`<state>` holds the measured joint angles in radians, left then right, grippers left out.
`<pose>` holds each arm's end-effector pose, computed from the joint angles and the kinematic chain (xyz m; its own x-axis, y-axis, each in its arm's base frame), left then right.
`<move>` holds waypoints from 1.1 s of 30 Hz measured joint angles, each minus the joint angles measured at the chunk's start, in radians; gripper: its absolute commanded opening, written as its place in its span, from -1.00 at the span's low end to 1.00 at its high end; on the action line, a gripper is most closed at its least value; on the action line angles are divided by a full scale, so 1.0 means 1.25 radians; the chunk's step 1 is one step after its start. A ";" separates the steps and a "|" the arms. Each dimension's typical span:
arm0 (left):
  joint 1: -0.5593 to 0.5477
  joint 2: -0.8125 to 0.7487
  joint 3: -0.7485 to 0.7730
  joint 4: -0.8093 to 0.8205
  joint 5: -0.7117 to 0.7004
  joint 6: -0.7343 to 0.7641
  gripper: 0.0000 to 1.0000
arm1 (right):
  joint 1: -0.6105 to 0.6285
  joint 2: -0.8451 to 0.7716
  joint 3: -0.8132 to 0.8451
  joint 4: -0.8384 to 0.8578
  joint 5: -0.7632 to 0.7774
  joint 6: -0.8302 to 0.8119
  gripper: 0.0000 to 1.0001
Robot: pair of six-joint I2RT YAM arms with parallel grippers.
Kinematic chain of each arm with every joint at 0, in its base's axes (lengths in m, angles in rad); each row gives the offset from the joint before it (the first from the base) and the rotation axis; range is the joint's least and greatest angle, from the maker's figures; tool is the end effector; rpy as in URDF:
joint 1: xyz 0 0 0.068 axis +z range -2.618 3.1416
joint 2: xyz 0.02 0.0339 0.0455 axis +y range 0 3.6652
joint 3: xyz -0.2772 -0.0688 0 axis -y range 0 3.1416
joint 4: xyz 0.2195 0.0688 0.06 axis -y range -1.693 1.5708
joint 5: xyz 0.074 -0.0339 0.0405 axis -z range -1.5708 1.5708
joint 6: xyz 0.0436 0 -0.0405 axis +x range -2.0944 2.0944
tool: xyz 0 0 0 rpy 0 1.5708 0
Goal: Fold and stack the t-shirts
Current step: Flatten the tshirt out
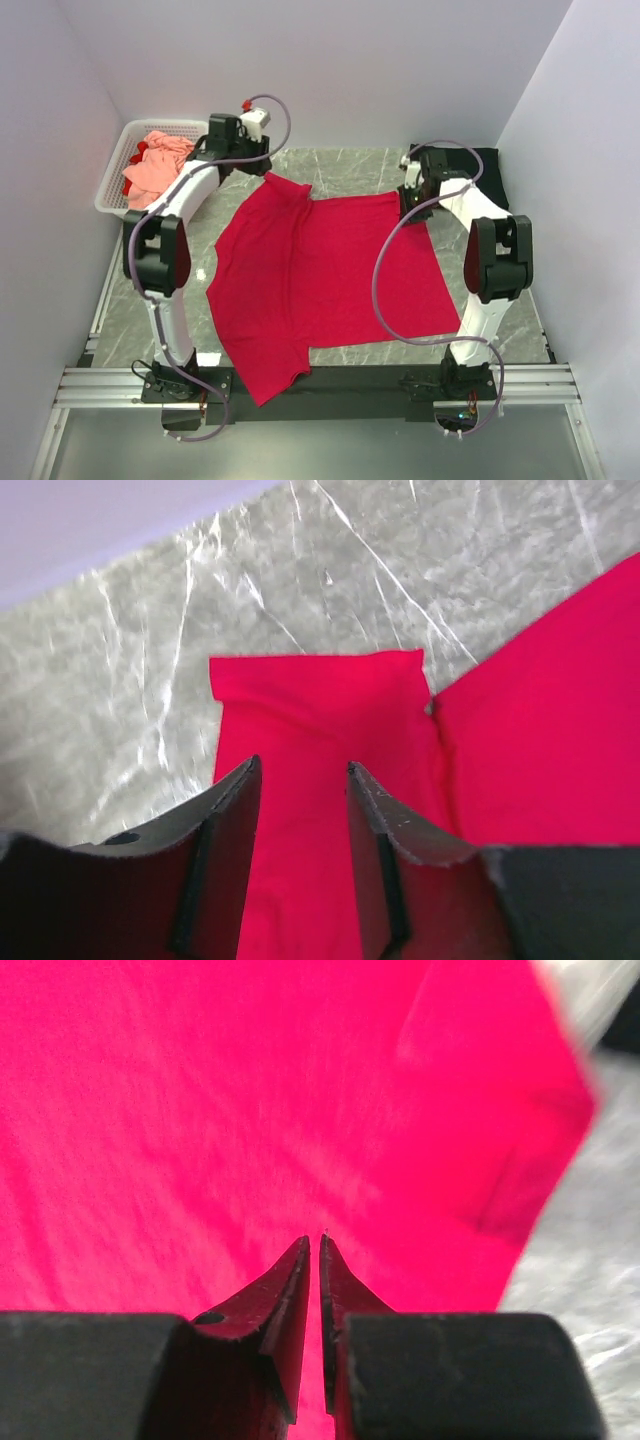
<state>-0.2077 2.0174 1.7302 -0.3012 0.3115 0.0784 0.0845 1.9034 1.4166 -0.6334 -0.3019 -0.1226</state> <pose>0.4506 -0.1086 0.2948 -0.5065 0.1829 -0.8426 0.4869 0.8672 -0.1044 0.3805 0.0452 0.2218 -0.8646 -0.1904 -0.4650 -0.3177 0.9241 0.2124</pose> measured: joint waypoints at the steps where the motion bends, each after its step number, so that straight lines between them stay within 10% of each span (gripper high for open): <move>1: 0.006 -0.016 -0.016 0.004 0.005 -0.009 -0.14 | 0.000 0.006 0.021 0.005 0.004 0.006 -0.74; 18: 0.029 0.038 -0.197 -0.081 -0.065 -0.095 -0.57 | 0.000 0.175 0.128 0.007 0.081 0.048 -0.90; 33: 0.149 0.213 0.058 -0.130 -0.157 -0.031 -0.46 | 0.003 0.165 0.111 -0.006 0.031 0.067 -0.69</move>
<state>-0.0216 2.2837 1.8027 -0.4641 0.1150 0.0391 0.0879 2.1101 1.5555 -0.6415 -0.2634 -0.0387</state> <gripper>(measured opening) 0.234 0.137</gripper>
